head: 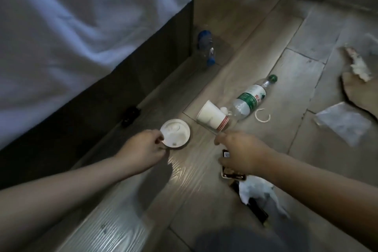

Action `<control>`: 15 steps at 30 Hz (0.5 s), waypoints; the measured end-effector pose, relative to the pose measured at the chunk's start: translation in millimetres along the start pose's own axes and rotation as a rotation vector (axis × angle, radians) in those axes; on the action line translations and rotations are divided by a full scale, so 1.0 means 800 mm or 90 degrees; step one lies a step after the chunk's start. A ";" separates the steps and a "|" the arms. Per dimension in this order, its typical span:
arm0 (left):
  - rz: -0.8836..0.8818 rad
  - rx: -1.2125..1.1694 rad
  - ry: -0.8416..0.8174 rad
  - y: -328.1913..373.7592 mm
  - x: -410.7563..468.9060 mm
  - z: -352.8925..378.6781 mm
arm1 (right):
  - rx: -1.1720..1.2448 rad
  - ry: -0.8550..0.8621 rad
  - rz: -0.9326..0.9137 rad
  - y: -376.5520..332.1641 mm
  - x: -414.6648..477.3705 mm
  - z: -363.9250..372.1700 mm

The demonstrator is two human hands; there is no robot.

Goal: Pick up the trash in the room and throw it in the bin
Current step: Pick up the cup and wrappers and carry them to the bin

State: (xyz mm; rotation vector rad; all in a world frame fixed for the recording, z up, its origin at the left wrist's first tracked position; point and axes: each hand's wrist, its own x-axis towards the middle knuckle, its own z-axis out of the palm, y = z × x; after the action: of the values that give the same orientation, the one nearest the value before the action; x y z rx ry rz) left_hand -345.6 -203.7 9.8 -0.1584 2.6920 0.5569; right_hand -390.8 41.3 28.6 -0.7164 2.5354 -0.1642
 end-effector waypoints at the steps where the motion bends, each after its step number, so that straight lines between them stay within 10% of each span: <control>1: -0.011 -0.003 0.009 -0.008 0.003 0.000 | 0.005 0.006 -0.010 -0.003 0.000 -0.001; 15: -0.141 0.010 0.064 -0.084 0.041 -0.024 | 0.038 -0.019 -0.049 -0.040 -0.016 0.009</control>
State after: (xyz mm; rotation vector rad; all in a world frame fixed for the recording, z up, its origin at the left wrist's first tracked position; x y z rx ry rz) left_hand -370.2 -274.0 -10.9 -0.4855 2.7262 0.4706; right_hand -363.3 20.7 35.2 -0.7880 2.4652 -0.2529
